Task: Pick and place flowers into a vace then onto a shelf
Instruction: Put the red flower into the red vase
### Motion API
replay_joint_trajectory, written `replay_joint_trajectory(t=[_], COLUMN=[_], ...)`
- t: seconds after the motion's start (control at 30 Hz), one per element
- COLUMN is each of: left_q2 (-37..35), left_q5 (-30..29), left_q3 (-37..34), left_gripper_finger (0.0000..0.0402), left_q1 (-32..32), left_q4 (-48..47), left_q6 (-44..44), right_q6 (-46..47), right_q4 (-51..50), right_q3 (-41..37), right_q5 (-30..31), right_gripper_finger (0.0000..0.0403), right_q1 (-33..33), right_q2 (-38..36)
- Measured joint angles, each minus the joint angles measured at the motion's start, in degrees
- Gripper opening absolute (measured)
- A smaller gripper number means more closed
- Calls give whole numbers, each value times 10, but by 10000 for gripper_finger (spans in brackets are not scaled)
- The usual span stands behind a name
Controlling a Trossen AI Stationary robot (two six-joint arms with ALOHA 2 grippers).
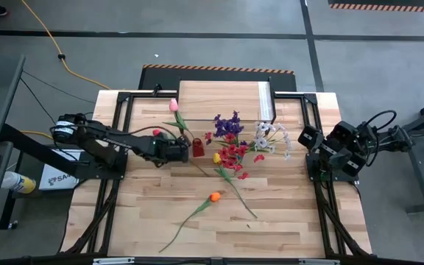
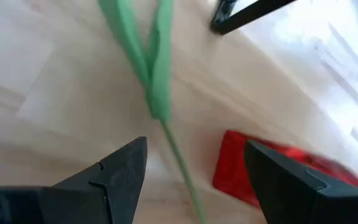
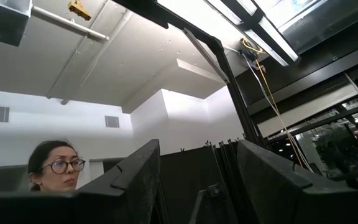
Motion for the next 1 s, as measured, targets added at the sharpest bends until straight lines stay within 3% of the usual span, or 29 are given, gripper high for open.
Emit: replay_joint_trajectory(t=[0.23, 0.8, 1.0], left_q2=[35, 78, 89], left_q5=[58, 118, 123], left_q3=[0, 4, 4], left_gripper_finger=[298, 297, 260], left_q1=[45, 53, 52], left_q4=[35, 11, -7], left_q6=[57, 40, 40], right_q6=[0, -6, -6], right_q4=[-1, -3, -3], right_q3=[0, 0, 0], right_q5=[0, 4, 4], right_gripper_finger=[206, 206, 206], right_q1=[0, 0, 0], right_q2=[0, 0, 0])
